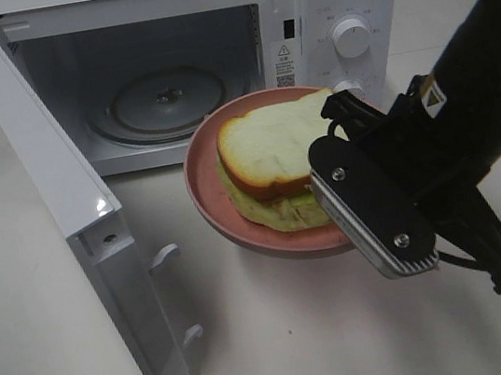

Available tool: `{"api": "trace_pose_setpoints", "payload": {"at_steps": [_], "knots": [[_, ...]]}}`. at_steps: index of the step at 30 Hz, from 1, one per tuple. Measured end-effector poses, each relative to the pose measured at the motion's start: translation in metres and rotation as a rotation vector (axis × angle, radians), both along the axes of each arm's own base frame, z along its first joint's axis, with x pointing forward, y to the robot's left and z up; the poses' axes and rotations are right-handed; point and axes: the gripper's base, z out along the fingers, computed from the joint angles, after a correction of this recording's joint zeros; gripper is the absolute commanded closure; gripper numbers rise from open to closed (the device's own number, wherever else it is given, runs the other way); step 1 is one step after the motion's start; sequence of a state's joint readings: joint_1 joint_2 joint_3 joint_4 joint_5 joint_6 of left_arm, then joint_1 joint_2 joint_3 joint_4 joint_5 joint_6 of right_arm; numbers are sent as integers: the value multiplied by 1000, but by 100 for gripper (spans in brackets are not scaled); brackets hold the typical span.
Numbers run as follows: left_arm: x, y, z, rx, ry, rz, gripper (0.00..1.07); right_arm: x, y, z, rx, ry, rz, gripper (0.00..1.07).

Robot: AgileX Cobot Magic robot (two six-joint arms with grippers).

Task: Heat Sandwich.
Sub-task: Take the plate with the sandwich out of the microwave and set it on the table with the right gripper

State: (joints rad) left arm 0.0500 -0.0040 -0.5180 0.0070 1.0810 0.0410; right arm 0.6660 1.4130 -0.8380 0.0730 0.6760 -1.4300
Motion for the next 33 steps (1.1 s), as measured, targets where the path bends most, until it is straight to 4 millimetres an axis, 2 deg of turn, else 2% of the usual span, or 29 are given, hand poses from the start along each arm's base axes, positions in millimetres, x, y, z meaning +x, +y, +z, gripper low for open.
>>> {"api": "trace_pose_setpoints", "payload": {"at_steps": [11,18,21,23,24,27,29,33], "knots": [[0,0,0,0,0,0,9,-29,-31,-2,-12,9,-239,107],[0,0,0,0,0,0,9,-42,-47,-1,16,27,-480,107],[0,0,0,0,0,0,9,-44,-50,-1,17,32,-553,107],[0,0,0,0,0,0,9,-43,-52,0,42,33,-695,107],[0,0,0,0,0,0,9,-43,-52,0,42,33,-695,107],[0,0,0,0,0,0,9,-42,-56,1,54,29,-864,107],[0,0,0,0,0,0,9,-41,-57,1,54,26,-895,107],[0,0,0,0,0,0,9,-40,-63,1,55,7,-1065,107]]}}
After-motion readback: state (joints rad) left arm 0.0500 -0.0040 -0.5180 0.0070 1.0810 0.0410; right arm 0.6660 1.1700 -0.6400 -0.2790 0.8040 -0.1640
